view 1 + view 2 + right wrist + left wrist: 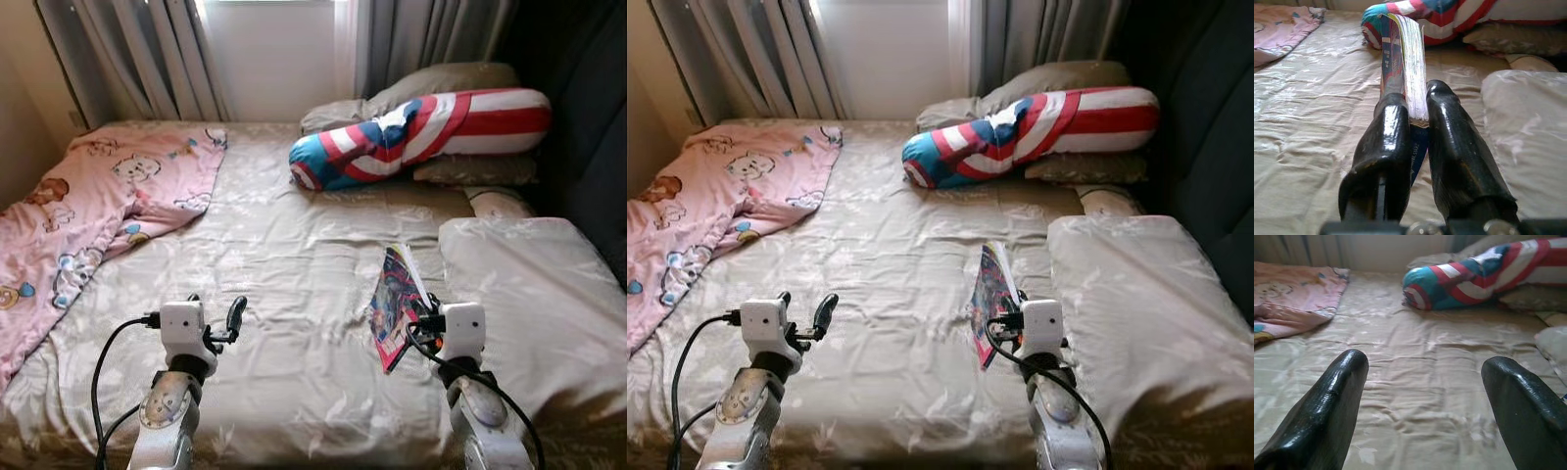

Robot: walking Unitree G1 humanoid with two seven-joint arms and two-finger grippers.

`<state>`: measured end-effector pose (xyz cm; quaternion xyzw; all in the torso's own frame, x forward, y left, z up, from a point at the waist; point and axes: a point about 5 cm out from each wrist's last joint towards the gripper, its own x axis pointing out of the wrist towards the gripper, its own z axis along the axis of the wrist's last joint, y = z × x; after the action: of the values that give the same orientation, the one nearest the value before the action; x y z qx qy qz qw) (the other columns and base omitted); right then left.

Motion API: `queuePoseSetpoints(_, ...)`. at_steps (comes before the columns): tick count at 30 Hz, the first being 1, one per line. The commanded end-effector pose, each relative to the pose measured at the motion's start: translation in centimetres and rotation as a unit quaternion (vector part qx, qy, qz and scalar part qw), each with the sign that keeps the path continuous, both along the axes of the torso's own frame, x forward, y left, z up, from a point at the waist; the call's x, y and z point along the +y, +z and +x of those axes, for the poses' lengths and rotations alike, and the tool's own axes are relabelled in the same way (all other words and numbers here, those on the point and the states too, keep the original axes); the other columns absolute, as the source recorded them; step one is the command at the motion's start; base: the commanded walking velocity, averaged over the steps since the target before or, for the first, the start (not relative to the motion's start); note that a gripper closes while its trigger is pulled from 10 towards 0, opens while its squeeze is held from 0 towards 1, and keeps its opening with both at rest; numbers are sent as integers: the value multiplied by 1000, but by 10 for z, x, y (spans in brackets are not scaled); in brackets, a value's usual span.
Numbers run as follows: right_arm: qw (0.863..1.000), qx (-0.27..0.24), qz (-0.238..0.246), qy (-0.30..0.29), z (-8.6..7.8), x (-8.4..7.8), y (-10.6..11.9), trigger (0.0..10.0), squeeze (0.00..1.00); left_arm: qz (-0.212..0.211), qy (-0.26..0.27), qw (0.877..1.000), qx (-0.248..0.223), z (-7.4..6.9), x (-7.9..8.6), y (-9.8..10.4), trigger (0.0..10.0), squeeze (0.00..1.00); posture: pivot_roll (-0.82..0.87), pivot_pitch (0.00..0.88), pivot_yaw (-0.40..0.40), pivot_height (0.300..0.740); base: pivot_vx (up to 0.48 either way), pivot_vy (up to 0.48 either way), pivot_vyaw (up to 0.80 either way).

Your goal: Clean up the room

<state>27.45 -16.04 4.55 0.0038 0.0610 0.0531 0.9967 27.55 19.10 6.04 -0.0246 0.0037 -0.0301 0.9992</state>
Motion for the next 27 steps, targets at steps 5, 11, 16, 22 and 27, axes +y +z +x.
queuePoseSetpoints(5, 1000, -11, -9, -1, 6, -2, 7, 10000, 0, 2, -4, 1000, -1, 1, -2, 3, 10000, 0, -59, 31, -2, 668, 0, 0, 0)
queuePoseSetpoints(11, 1000, -18, -4, 1, 5, -1, 8, 10000, 0, -1, -7, 1000, 0, 1, -2, 3, 10000, 0, -59, 32, -1, 651, 0, 0, 0)
queuePoseSetpoints(16, 1000, -19, -3, 1, 5, -1, 8, 10000, 0, -2, -8, 1000, 0, 1, -2, 3, 10000, 0, -59, 33, -1, 651, 0, 0, 0)
queuePoseSetpoints(22, 1000, -4, -10, 1, 6, 0, 5, 10000, 0, -2, -9, 1000, -2, 0, -3, 4, 10000, 0, -57, 34, 0, 638, 0, 0, 0)
queuePoseSetpoints(27, 1000, -19, -1, -1, 5, -1, 7, 10000, 0, -2, -9, 1000, -4, 1, -3, 5, 10000, 0, -57, 35, 1, 628, 0, 0, 0)
